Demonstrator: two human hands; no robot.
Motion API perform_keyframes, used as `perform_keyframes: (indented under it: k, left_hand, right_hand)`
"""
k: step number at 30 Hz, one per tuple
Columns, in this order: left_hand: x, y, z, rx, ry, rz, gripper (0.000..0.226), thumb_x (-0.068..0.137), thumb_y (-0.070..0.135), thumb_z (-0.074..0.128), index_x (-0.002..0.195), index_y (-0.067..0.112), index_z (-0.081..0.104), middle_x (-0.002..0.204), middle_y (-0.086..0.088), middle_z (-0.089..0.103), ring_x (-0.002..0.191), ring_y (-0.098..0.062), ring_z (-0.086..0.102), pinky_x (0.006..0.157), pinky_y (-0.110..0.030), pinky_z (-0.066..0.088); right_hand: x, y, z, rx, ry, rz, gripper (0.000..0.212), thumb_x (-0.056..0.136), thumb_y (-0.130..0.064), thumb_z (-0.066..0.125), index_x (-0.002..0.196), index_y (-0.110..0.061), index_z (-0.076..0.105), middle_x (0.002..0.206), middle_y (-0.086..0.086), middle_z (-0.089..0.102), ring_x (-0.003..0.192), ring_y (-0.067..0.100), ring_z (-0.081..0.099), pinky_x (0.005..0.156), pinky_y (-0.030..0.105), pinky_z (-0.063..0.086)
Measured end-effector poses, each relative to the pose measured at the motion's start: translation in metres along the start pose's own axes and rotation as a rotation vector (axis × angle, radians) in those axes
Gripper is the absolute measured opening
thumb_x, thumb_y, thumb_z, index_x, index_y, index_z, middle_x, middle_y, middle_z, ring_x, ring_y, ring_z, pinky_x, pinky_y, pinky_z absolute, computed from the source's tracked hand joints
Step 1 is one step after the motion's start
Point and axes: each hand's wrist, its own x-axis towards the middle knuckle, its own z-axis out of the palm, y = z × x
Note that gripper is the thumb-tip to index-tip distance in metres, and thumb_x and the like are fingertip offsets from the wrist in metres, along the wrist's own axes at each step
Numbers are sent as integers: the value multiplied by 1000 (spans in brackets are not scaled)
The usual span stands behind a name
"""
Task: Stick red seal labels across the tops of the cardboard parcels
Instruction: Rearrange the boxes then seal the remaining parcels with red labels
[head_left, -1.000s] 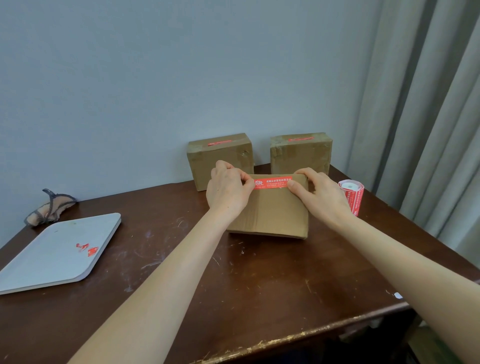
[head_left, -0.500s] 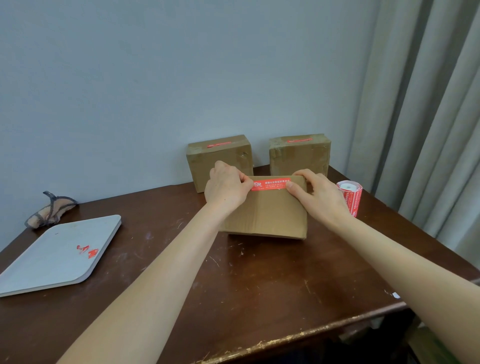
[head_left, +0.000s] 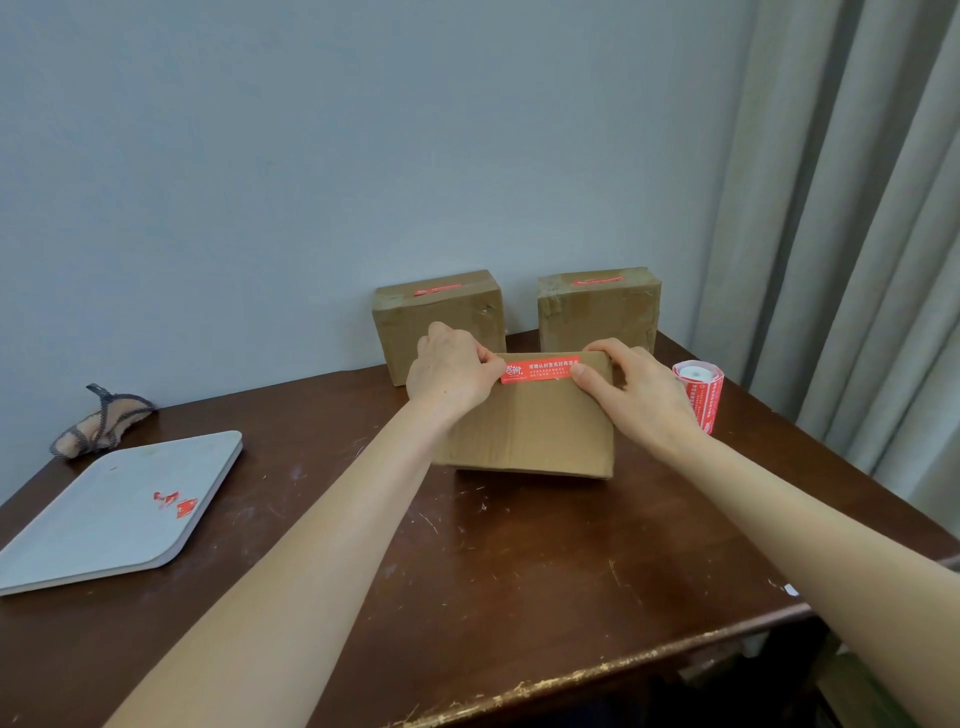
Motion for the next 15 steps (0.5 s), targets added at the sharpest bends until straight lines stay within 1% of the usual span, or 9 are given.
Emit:
perform_keyframes:
  k: [9, 15]
  left_hand:
    - [3, -1, -2, -12, -33, -14, 25, 89, 34, 58, 98, 14, 71, 121, -8, 43, 109, -24, 45, 71, -33, 41]
    - [4, -1, -4, -11, -70, -8, 27, 89, 34, 58, 105, 16, 70, 124, -8, 42, 112, -24, 43, 75, -33, 40]
  right_hand:
    - [-1, -1, 0, 14, 10, 5, 33, 91, -55, 49, 117, -36, 56, 102, -3, 53, 91, 17, 52, 77, 31, 37]
    - [-1, -1, -1, 18, 8, 4, 35, 91, -55, 49, 119, -35, 56, 104, -2, 53, 93, 18, 53, 80, 33, 40]
